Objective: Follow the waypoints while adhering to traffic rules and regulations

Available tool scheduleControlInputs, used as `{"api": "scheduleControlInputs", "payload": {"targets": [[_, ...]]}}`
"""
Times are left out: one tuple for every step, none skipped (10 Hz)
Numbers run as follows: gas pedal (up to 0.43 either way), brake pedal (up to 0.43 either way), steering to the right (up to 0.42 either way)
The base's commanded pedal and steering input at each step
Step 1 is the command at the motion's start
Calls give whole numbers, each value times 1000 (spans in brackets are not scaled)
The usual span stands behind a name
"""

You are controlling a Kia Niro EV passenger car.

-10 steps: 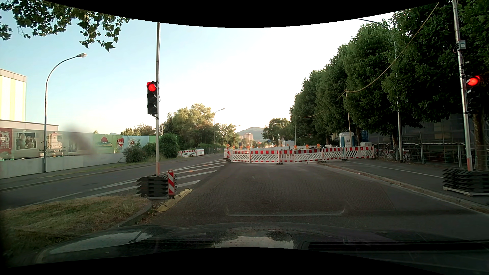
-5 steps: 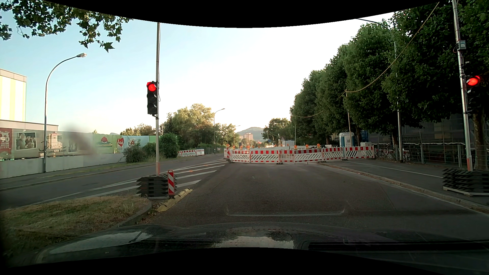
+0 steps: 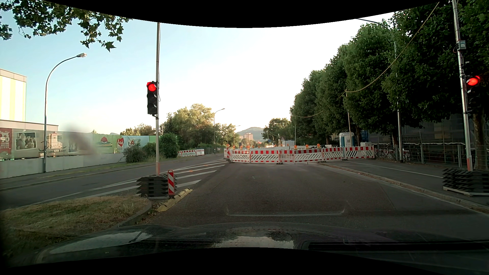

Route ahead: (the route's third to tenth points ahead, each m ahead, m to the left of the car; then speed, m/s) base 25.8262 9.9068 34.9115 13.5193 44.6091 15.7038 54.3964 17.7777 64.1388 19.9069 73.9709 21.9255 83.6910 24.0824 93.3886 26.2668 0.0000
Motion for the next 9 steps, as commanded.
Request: {"api": "scheduleControlInputs", "payload": {"targets": [[0, 232, -3], [0, 238, -2], [0, 232, -3], [0, 238, -3], [0, 232, -3], [0, 238, -2], [0, 232, -2], [0, 232, -3], [0, 238, -3]]}}
